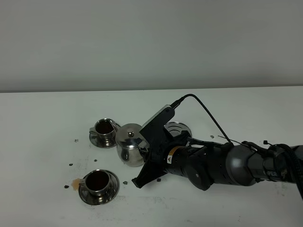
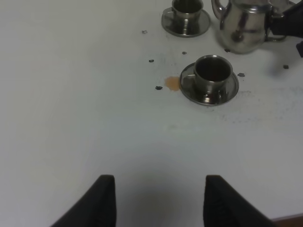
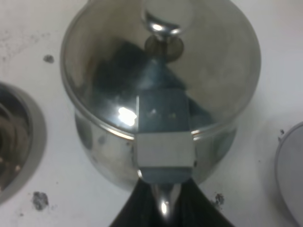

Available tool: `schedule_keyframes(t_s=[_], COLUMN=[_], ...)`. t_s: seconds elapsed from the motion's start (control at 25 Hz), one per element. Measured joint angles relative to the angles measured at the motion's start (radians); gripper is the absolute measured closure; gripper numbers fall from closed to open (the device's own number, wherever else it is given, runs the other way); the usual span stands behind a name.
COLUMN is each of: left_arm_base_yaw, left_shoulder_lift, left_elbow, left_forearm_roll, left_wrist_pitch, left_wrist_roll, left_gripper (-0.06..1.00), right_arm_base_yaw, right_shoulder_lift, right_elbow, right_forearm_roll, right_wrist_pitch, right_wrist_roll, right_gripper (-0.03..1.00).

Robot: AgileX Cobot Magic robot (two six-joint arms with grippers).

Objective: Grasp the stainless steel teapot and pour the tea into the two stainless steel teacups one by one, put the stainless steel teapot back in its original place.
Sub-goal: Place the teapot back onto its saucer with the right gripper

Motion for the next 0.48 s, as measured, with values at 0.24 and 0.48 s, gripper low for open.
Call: schedule_keyframes(t_s=[0.24,0.48], left_arm_base_yaw=[0.000,0.000], left_shoulder_lift=[0.000,0.000], left_elbow=[0.000,0.000], left_forearm_roll=[0.000,0.000], left_wrist_pitch=[0.000,0.000], left_wrist_roll=[0.000,0.000], left_gripper=[0.46,0.46], right_arm_base_yaw=[0.000,0.000], right_shoulder_lift=[0.011,-0.018], right_elbow=[0.000,0.000], right_forearm_roll=[-0.001,-0.001], right_wrist_pitch=[-0.003,0.022], right_wrist_roll=[0.000,0.000], right_gripper=[0.88,0.88])
